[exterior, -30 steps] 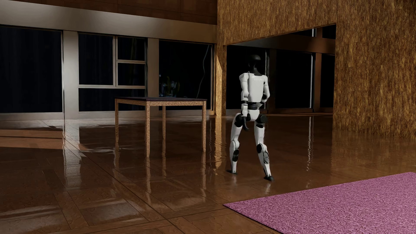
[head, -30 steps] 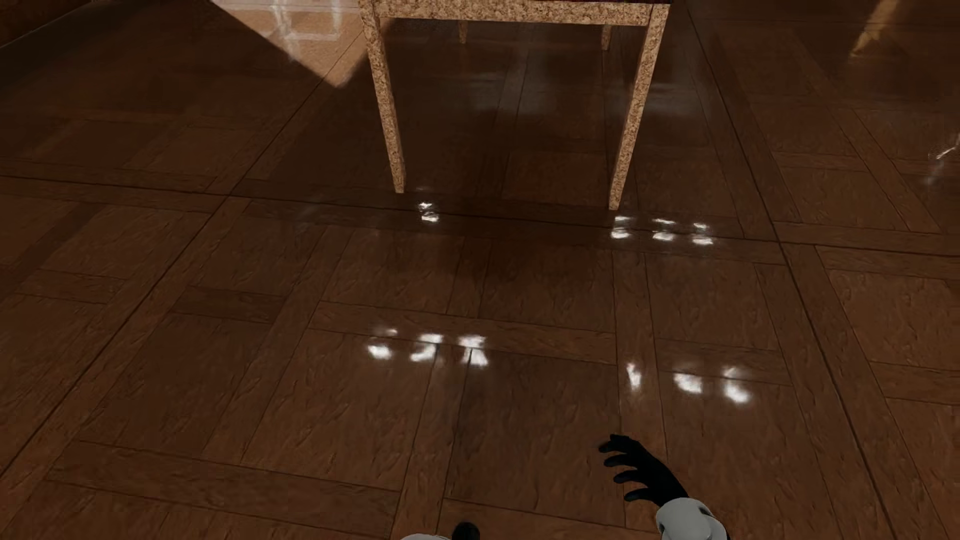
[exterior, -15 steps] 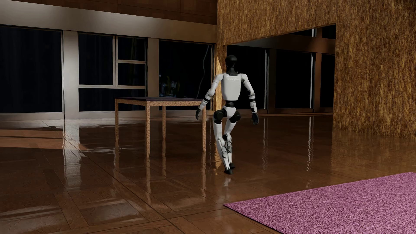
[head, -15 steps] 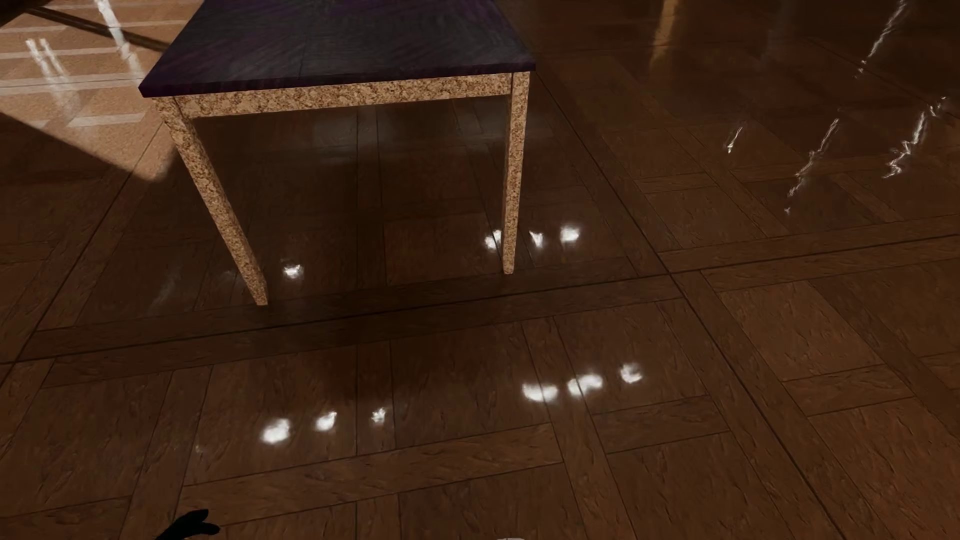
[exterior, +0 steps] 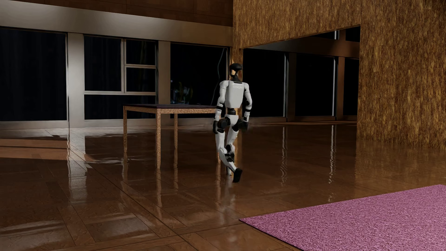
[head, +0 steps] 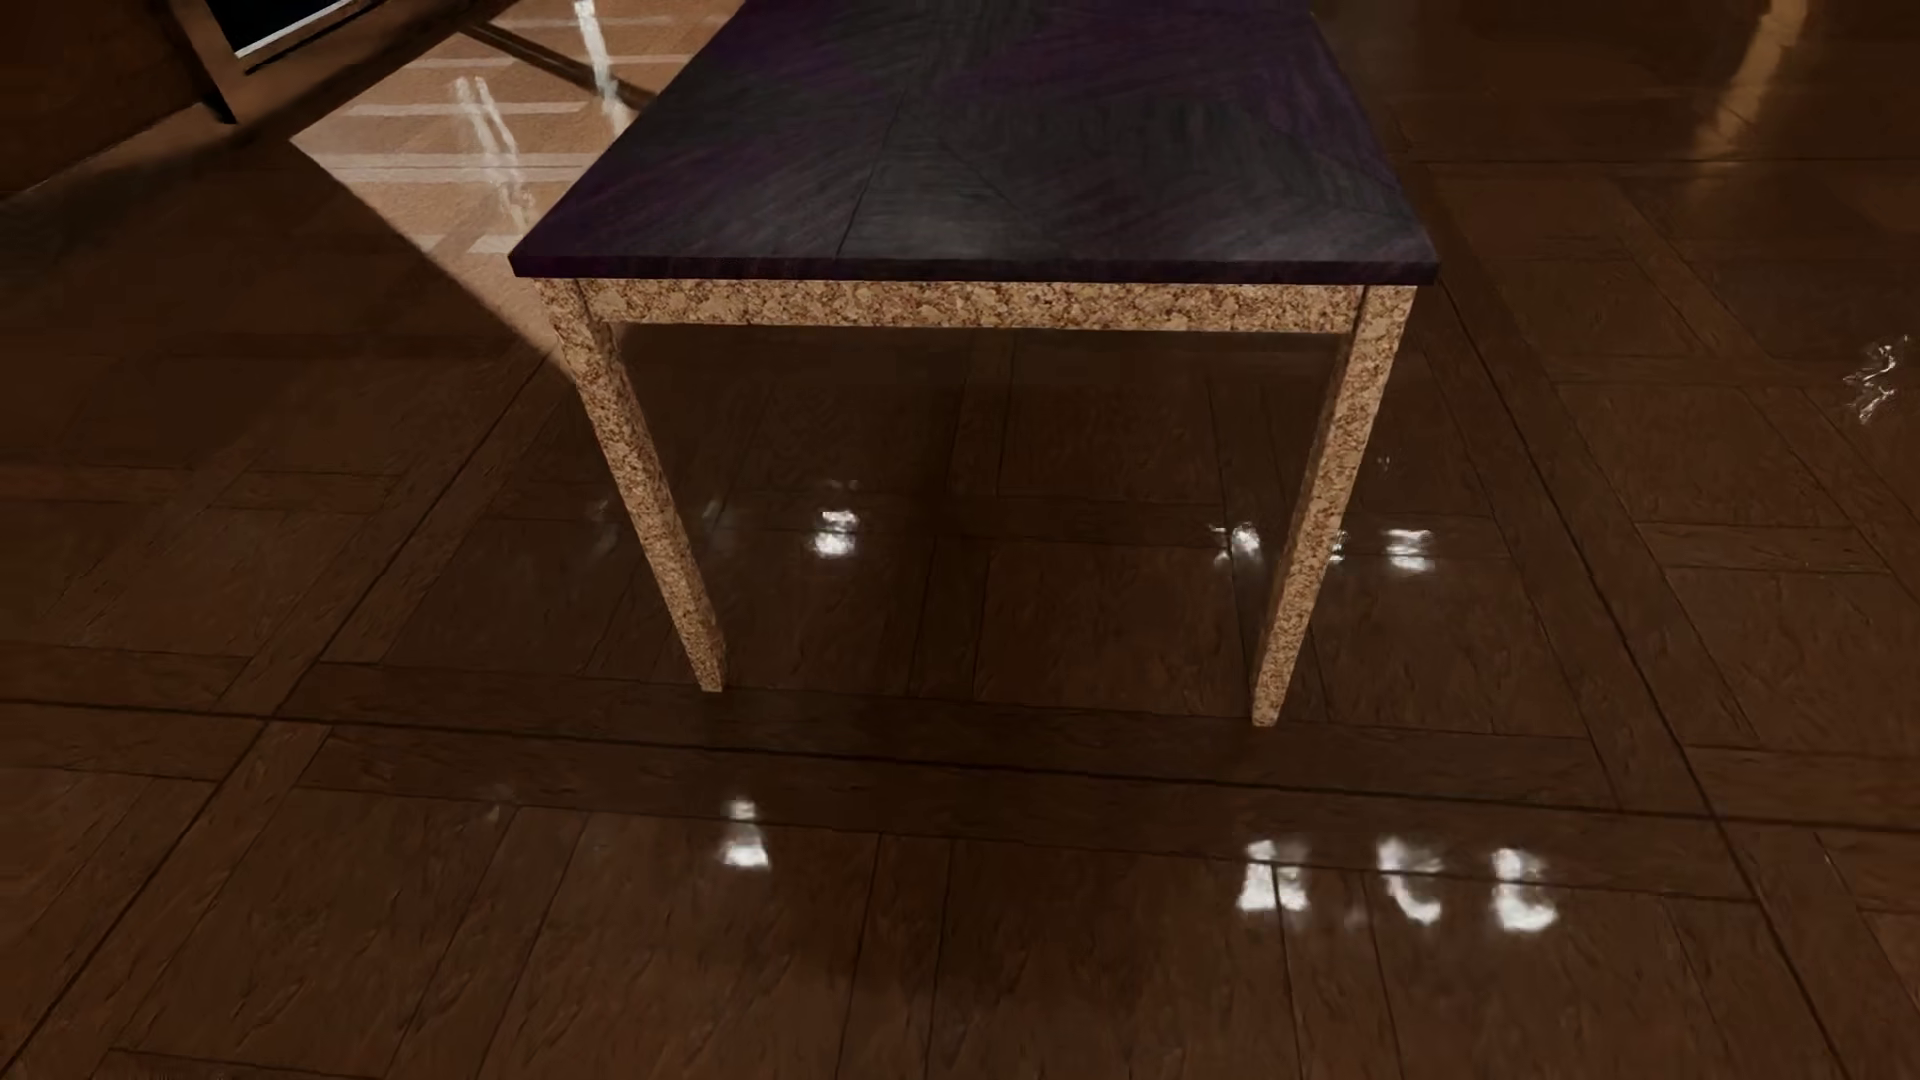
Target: Walk towards the table
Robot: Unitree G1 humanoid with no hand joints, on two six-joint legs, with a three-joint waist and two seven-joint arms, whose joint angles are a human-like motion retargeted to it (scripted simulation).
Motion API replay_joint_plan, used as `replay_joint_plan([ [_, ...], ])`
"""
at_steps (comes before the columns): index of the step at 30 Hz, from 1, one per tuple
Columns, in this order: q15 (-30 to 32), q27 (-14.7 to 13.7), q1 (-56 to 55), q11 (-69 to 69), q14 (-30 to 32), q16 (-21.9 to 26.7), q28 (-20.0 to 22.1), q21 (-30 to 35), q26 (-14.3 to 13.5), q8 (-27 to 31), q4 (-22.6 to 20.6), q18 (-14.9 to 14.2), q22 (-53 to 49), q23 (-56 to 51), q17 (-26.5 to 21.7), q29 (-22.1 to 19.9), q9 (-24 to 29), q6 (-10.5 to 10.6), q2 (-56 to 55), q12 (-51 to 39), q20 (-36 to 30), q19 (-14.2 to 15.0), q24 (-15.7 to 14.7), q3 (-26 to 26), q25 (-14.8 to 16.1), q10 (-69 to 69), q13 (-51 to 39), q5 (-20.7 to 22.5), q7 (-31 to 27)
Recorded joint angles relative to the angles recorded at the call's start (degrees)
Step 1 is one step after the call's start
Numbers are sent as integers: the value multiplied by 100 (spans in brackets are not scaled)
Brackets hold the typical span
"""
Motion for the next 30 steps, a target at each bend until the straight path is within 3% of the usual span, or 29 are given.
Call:
replay_joint_plan([
  [4, -510, 0, -1241, -75, -1716, -114, 0, -1336, 0, 0, -31, 0, 128, -955, -415, 0, 139, 114, 706, 513, -196, 0, 0, 530, 0, 996, -768, 69, 0],
  [8, -856, 0, -1512, -114, -1916, -118, 0, -1967, 0, 0, -131, 0, -131, -1616, -488, 0, 256, 16, 1175, 459, 9, 0, 0, 846, 0, -858, -1214, 17, 0],
  [12, -1074, 0, -1154, -109, -995, -99, 0, -1626, 0, 0, -199, 0, -368, -1835, -238, 0, 200, -112, 1341, -65, -5, 0, 0, 745, 0, -2473, -1272, -24, 0],
  [16, -1222, 0, -753, -191, -1047, 22, 0, -810, 0, 0, -214, 0, -916, -972, 129, 0, 147, -219, 1520, -791, 247, 0, 0, 450, 0, -2838, -962, -119, 0],
  [21, -1429, 0, -315, -261, -1043, 139, 0, 463, 0, 0, -166, 0, -1254, 628, 294, 0, 100, -146, 1806, -1661, 351, 0, 0, 146, 0, -3246, -312, -95, 0],
  [23, -1474, 0, -243, -228, -1062, 162, 0, 506, 0, 0, -191, 0, -1383, 932, 311, 0, 80, -148, 1943, -1774, 411, 0, 0, 70, 0, -3249, 26, -135, 0],
  [30, -1518, 0, 19, -316, -1355, 127, 0, -307, 0, 0, -269, 0, -1008, 910, 273, 0, -34, -149, 2082, -1319, 231, 0, 0, -64, 0, -3277, 465, -183, 0],
])
